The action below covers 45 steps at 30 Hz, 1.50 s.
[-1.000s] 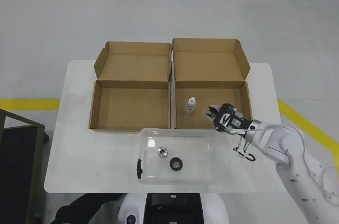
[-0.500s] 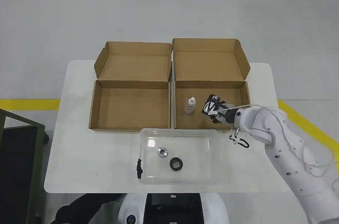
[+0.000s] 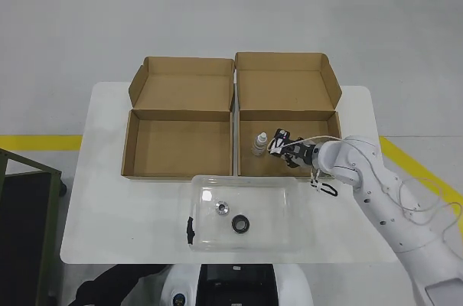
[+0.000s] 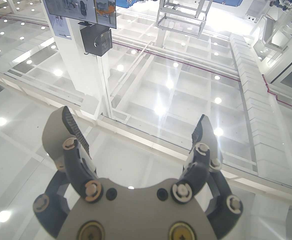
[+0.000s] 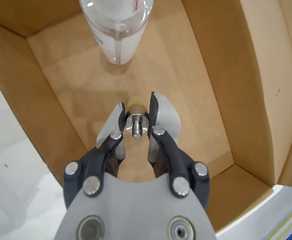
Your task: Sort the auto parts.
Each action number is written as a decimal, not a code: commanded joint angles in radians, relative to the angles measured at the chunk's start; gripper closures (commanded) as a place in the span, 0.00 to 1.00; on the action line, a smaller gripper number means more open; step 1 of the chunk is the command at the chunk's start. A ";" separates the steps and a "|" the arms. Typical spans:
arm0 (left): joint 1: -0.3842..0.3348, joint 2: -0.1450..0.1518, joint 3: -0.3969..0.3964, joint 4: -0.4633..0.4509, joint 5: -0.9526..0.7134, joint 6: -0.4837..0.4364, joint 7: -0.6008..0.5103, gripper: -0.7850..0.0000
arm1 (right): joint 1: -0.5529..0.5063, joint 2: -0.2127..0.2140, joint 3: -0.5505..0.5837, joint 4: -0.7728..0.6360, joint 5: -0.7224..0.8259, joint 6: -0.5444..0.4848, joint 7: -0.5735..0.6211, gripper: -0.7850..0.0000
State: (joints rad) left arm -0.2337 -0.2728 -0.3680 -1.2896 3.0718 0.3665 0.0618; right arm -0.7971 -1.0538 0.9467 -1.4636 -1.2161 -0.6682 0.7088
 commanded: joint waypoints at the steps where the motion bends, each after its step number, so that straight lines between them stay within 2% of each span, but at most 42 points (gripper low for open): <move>1: 0.000 0.000 0.000 0.000 0.000 0.000 0.000 0.00 | 0.012 -0.004 -0.009 0.009 0.002 -0.003 0.001 0.87; 2: 0.000 0.000 0.000 0.000 0.000 0.000 0.000 0.00 | 0.018 -0.006 -0.013 0.011 0.003 -0.002 0.002 0.75; 4: 0.000 0.000 0.000 0.000 0.000 0.000 0.000 0.00 | 0.028 -0.010 -0.022 0.011 0.001 -0.001 0.005 0.55; 8: 0.000 0.000 0.000 0.000 0.000 0.000 0.000 0.00 | 0.042 -0.014 -0.023 0.005 0.000 0.004 0.002 0.45; 11: 0.000 0.000 0.000 0.000 0.000 0.000 0.000 0.00 | 0.038 -0.012 -0.012 -0.016 0.007 0.004 0.002 0.44; 14: 0.000 0.000 0.000 0.000 0.000 0.000 0.000 0.00 | 0.015 -0.004 0.022 -0.066 0.020 0.008 0.004 0.30; 18: 0.000 0.000 0.000 0.000 0.000 0.000 0.000 0.00 | -0.055 0.016 0.092 -0.177 0.062 0.001 0.011 0.17; 22: 0.000 0.000 0.000 0.000 0.000 0.000 0.000 0.00 | -0.148 0.036 0.163 -0.302 0.105 -0.015 0.022 0.13; 31: 0.000 0.000 0.000 0.000 0.000 0.000 0.000 0.00 | -0.350 0.067 0.254 -0.534 0.167 -0.050 0.028 0.11; 38: 0.000 0.000 0.000 0.000 0.000 0.000 0.000 0.00 | -0.430 0.078 0.265 -0.618 0.164 -0.078 0.013 0.11; 45: 0.000 0.000 0.000 0.000 0.000 0.000 0.000 0.00 | -0.475 0.080 0.207 -0.628 0.134 -0.112 0.019 0.10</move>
State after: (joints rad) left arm -0.2337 -0.2728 -0.3680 -1.2896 3.0718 0.3665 0.0618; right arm -1.2689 -0.9734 1.1630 -2.0962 -1.0797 -0.7784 0.7280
